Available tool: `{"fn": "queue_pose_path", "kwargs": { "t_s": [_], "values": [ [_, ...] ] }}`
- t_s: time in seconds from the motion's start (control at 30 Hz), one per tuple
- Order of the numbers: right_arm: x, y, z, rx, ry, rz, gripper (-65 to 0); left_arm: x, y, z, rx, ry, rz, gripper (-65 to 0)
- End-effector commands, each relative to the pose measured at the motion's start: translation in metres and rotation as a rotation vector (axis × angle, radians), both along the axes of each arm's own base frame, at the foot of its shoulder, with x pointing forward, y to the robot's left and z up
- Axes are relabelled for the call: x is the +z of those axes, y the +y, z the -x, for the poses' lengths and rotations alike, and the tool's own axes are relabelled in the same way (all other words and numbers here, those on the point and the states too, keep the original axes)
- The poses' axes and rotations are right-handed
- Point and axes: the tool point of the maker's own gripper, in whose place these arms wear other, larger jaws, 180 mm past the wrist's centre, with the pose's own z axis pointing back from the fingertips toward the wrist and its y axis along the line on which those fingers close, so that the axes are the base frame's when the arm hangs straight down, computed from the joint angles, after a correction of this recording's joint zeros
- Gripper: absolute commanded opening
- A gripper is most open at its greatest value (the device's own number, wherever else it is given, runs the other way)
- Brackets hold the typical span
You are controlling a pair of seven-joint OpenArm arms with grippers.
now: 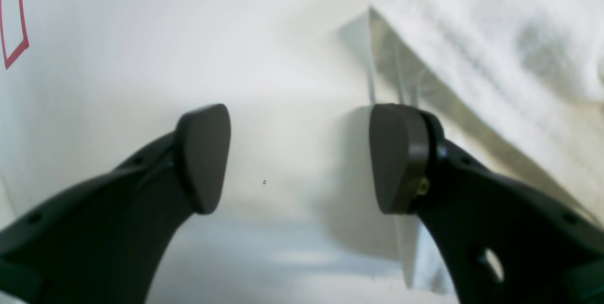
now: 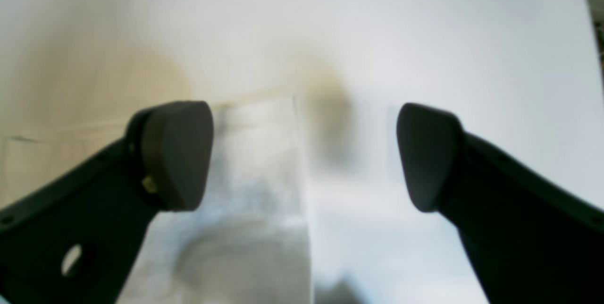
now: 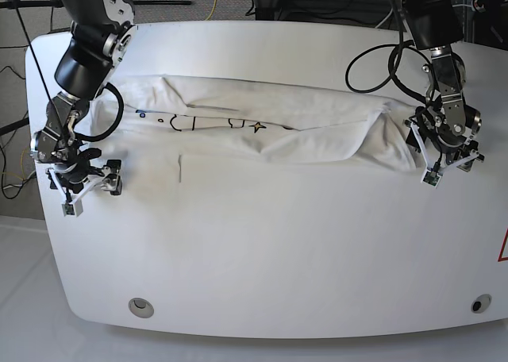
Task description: Fold the T-shirt properly
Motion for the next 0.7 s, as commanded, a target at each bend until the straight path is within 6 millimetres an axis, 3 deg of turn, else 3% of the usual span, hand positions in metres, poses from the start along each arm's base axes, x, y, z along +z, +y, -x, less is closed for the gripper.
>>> {"fn": "queue_pose_path", "kwargs": {
  "t_s": [0.0,0.67],
  "values": [
    [0.021,-0.008,-0.017,-0.011,-0.072,-0.002,-5.9,0.007,0.005,-0.004,0.002,-0.010,-0.020,-21.7],
    [0.013,0.008,-0.013,0.064,-0.062,-0.026,-6.0,0.007,0.004,-0.004,0.002,-0.012,-0.019,-21.7]
  ]
}}
